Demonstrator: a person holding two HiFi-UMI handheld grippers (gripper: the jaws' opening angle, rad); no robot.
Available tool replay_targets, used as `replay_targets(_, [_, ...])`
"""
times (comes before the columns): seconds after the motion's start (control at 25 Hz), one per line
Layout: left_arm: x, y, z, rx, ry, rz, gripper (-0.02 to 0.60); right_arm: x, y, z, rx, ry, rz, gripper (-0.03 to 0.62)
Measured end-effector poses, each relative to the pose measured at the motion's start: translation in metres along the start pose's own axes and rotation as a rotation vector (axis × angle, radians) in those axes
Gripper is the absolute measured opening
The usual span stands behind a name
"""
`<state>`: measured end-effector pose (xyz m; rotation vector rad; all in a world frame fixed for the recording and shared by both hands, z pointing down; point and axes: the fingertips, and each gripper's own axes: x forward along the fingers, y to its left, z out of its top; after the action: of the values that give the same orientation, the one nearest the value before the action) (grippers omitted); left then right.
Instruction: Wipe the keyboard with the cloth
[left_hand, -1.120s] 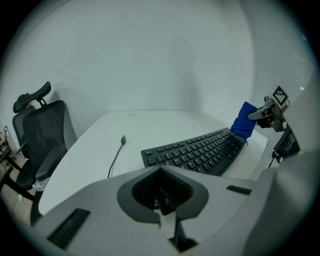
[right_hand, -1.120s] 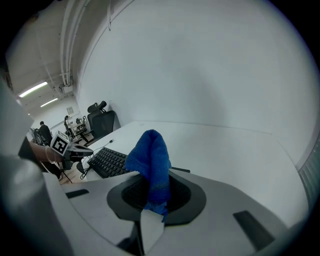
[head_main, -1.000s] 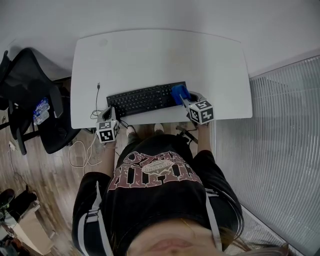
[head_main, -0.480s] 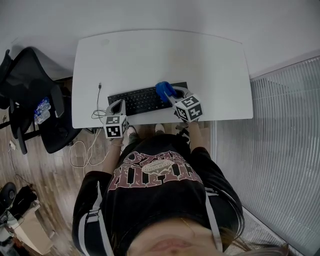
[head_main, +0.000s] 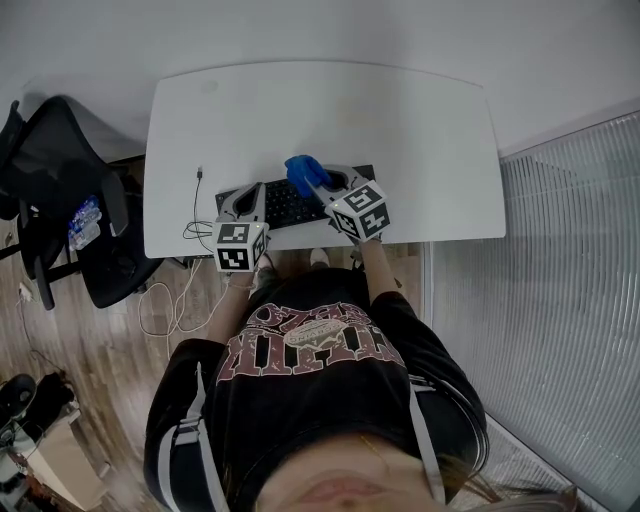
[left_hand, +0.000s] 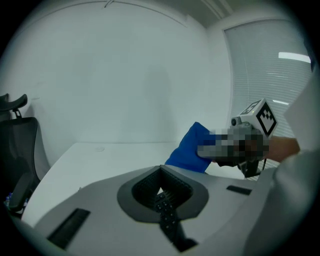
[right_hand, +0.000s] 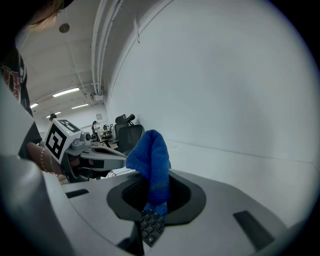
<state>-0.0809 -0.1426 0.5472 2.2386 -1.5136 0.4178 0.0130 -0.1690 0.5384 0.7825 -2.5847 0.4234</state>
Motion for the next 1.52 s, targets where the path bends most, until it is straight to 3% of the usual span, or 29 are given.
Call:
replay_targets(0.4, [-0.013,-0.016,0.066,0.023,-0.134,-0.023,0.035,0.001,0.023,0.055,-0.067,-0.086,0.009,0.057])
replay_targets(0.88, [-0.034,-0.028,0.122,0.057,-0.261,-0.016,0.035,-0.015,0.028,0.116,-0.119,-0.239,-0.054,0.055])
replay_targets(1.52, [-0.044,-0.031,0.146,0.084,-0.314,-0.02,0.035,-0.021,0.039,0.133,-0.133,-0.286,-0.055,0.055])
